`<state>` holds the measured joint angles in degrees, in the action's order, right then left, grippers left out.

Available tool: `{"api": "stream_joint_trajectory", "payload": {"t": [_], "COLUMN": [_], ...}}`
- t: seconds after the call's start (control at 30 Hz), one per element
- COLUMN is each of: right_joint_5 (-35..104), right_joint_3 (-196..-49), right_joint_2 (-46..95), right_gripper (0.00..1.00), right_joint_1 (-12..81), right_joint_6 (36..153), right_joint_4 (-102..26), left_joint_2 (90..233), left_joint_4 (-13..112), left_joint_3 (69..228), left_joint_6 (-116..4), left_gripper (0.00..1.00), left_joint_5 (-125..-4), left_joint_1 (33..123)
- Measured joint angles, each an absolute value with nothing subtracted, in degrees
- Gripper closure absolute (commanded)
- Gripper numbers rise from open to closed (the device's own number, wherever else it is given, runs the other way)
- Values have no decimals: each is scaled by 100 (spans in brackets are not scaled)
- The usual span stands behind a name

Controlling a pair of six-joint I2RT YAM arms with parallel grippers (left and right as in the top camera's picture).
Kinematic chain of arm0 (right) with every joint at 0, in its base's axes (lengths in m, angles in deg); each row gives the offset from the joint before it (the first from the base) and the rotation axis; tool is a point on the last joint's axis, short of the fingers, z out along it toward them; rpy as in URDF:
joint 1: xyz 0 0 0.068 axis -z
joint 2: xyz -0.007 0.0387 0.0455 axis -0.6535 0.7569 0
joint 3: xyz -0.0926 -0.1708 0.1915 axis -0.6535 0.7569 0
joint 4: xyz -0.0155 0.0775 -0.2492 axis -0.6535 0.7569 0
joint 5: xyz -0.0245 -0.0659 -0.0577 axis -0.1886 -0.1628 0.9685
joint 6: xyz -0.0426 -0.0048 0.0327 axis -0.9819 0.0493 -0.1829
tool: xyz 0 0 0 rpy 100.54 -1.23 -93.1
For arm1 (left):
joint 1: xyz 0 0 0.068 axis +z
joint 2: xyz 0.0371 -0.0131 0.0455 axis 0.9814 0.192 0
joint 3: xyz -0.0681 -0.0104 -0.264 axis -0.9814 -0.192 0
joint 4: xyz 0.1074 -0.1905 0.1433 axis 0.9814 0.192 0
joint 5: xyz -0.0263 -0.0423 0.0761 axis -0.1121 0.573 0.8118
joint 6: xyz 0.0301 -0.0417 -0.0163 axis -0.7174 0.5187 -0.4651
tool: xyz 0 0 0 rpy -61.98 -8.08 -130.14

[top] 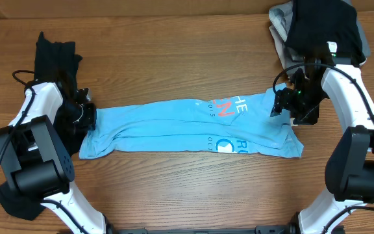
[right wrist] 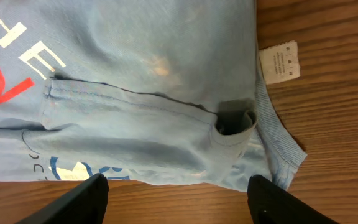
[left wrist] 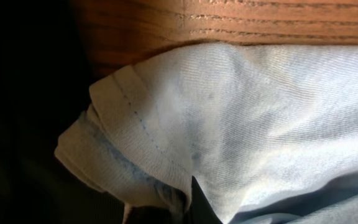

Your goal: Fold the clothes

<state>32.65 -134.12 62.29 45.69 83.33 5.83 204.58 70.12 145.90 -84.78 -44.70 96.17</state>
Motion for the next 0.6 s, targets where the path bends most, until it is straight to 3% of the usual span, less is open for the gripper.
{"api": "stream_joint_trajectory", "payload": {"t": [0.27, 0.6], "right_joint_5": [3195, 3095], "right_joint_3": [-13412, -13412], "right_joint_2": [6229, 6229], "right_gripper": [30, 30], "right_joint_1": [4569, 4569], "right_joint_6": [8339, 8403], "right_joint_4": [585, 561], "left_joint_2": [20458, 20456], "left_joint_4": [7554, 8811], "left_joint_3": [14784, 16377], "left_joint_6": [-8332, -8196], "left_gripper": [96, 96], "left_joint_5": [-4470, -4378], "left_joint_1": [9617, 9615]}}
